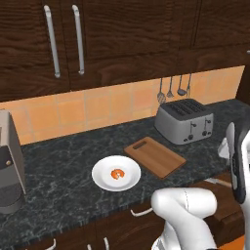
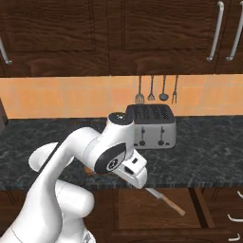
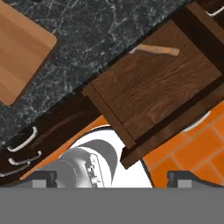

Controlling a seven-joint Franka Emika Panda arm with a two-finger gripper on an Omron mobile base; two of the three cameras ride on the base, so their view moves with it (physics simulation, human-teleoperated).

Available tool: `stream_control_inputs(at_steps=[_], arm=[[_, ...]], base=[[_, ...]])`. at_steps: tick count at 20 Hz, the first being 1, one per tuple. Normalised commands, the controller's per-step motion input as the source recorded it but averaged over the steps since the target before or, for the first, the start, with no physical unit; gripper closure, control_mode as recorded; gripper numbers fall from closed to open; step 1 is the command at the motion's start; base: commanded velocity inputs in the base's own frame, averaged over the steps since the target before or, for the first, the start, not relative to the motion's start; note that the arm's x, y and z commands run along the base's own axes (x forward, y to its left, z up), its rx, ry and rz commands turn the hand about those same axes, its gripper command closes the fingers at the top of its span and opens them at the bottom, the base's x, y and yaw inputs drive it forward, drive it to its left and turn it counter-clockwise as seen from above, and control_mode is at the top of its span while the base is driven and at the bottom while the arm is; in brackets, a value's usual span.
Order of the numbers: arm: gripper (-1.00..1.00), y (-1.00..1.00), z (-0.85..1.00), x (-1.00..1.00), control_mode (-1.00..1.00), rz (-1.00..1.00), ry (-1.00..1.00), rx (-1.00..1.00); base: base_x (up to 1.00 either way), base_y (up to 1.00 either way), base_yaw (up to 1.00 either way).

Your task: Pick up the knife from the drawer and place it on the cutting board. Then place the meat from the plate to the cutting board.

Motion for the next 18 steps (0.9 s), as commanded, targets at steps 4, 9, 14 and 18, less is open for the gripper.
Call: stream_control_inputs(at_steps=[4, 9, 14, 18], arm=[[-1.0, -0.89, -0.36, -0.53, -1.0, -0.24, 0.03, 0.1], [-1.0, -0.85, -0.18, -0.43, -1.0, -0.23, 0.07, 0.12], [-1.0, -0.66, 0.0, -0.14, -1.0, -0.2, 0.13, 0.1], [-1.0, -0.55, -0.18, 0.0, -1.0, -0.16, 0.07, 0.11]], base=[[0.0, 0.0, 0.0], [0.0, 0.0, 0.0], [0.0, 0.0, 0.0], [0.0, 0.0, 0.0]])
